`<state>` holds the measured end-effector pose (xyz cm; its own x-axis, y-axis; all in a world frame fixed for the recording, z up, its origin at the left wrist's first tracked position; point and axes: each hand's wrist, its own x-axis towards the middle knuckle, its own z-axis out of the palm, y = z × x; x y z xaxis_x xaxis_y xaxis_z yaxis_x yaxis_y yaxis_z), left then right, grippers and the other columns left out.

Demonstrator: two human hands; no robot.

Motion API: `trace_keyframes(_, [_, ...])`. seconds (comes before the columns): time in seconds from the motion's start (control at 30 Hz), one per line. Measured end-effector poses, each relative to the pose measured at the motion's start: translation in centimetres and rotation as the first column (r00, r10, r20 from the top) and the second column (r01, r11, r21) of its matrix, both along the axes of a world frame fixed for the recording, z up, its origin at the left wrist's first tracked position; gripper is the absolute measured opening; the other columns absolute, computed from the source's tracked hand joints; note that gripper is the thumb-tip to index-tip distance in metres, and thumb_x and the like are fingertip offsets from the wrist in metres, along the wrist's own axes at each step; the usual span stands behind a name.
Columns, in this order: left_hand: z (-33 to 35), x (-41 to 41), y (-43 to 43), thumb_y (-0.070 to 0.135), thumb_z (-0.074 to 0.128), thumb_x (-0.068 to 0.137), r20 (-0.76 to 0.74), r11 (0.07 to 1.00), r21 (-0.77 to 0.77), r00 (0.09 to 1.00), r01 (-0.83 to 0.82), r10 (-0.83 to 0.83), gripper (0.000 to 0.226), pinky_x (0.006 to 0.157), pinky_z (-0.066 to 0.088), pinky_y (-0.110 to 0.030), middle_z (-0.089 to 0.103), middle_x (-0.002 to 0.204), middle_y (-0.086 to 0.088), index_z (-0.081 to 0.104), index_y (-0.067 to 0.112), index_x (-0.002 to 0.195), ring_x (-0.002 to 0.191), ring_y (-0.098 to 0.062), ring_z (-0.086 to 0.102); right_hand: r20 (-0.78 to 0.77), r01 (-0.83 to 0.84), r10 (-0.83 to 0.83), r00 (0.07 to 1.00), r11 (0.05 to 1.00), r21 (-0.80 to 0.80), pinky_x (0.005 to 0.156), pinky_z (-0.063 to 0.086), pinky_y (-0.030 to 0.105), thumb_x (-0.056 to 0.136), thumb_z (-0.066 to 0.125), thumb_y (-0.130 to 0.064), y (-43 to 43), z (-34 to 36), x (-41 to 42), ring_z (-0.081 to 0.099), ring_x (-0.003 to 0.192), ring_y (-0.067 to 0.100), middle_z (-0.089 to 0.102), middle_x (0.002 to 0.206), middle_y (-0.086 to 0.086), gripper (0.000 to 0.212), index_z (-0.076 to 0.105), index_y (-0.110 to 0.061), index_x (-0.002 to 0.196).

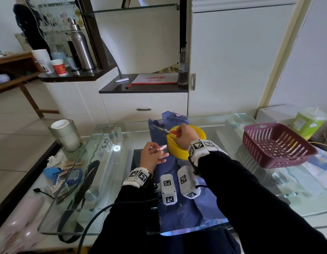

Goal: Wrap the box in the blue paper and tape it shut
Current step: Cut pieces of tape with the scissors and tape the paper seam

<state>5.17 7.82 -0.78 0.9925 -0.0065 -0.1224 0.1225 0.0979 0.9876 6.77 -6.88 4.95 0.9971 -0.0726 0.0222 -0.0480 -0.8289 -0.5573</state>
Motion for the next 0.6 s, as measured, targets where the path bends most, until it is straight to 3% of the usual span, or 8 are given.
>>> trace_keyframes(0.1, [0.2, -0.2, -0.3, -0.013, 0.05, 0.088, 0.025, 1.0, 0.006, 0.999, 0.028, -0.029, 0.023, 0.048, 0.052, -0.015, 0.063, 0.089, -0.002, 0.054, 0.009, 0.082, 0.054, -0.004, 0.068, 0.093, 0.003, -0.008, 0.996, 0.999, 0.055, 0.082, 0.05, 0.03, 0.078, 0.063, -0.05, 0.4, -0.1, -0.5, 0.061, 0.082, 0.019, 0.064, 0.085, -0.002, 0.03, 0.058, -0.022, 0.086])
trace_keyframes(0.2, [0.4, -0.4, -0.9, -0.012, 0.049, 0.089, 0.014, 1.0, -0.006, 1.0, 0.026, -0.026, 0.019, 0.046, 0.051, -0.015, 0.062, 0.085, -0.002, 0.057, 0.005, 0.09, 0.052, -0.004, 0.067, 0.044, -0.047, 0.041, 0.998, 0.987, 0.153, 0.068, 0.043, 0.02, 0.082, 0.07, -0.026, 0.6, -0.1, -0.5, 0.054, 0.078, 0.014, 0.063, 0.088, 0.002, 0.03, 0.058, -0.008, 0.104])
trace_keyframes(0.27, [0.4, -0.6, -1.2, -0.011, 0.051, 0.089, -0.013, 0.999, -0.036, 1.0, 0.004, -0.005, 0.018, 0.044, 0.05, -0.015, 0.061, 0.082, -0.004, 0.057, 0.006, 0.088, 0.05, -0.004, 0.067, 0.053, -0.069, 0.062, 0.997, 0.987, 0.144, 0.074, 0.048, 0.025, 0.082, 0.071, -0.024, 0.8, -0.3, -0.6, 0.057, 0.082, 0.016, 0.066, 0.095, 0.005, 0.031, 0.055, -0.009, 0.104])
trace_keyframes(0.37, [0.4, -0.8, -1.4, -0.008, 0.054, 0.089, -0.02, 1.0, -0.029, 1.0, -0.001, 0.001, 0.016, 0.044, 0.05, -0.015, 0.061, 0.084, -0.008, 0.056, 0.003, 0.101, 0.052, -0.003, 0.067, 0.046, -0.094, 0.088, 0.995, 0.987, 0.132, 0.085, 0.053, 0.038, 0.08, 0.072, -0.028, 1.1, -0.8, -0.8, 0.063, 0.092, 0.022, 0.068, 0.099, 0.007, 0.032, 0.053, -0.013, 0.101])
trace_keyframes(0.5, [0.8, -1.1, -1.8, -0.004, 0.056, 0.089, 0.0, 1.0, -0.012, 1.0, 0.012, -0.012, 0.019, 0.045, 0.05, -0.014, 0.064, 0.084, -0.004, 0.057, 0.003, 0.107, 0.054, -0.002, 0.067, 0.083, -0.136, 0.13, 0.988, 0.988, 0.072, 0.083, 0.054, 0.039, 0.08, 0.072, -0.026, 0.8, -0.7, -0.9, 0.063, 0.091, 0.024, 0.067, 0.098, 0.008, 0.035, 0.049, -0.012, 0.104])
trace_keyframes(0.6, [1.0, -1.1, -2.0, -0.005, 0.057, 0.087, 0.022, 0.999, 0.001, 0.999, 0.034, -0.034, 0.017, 0.047, 0.051, -0.016, 0.065, 0.083, -0.002, 0.055, 0.008, 0.099, 0.057, -0.002, 0.068, 0.089, -0.172, 0.172, 0.981, 0.985, -0.009, 0.082, 0.055, 0.039, 0.081, 0.071, -0.023, 0.6, -0.6, -0.6, 0.063, 0.091, 0.023, 0.066, 0.098, 0.006, 0.034, 0.047, -0.015, 0.104])
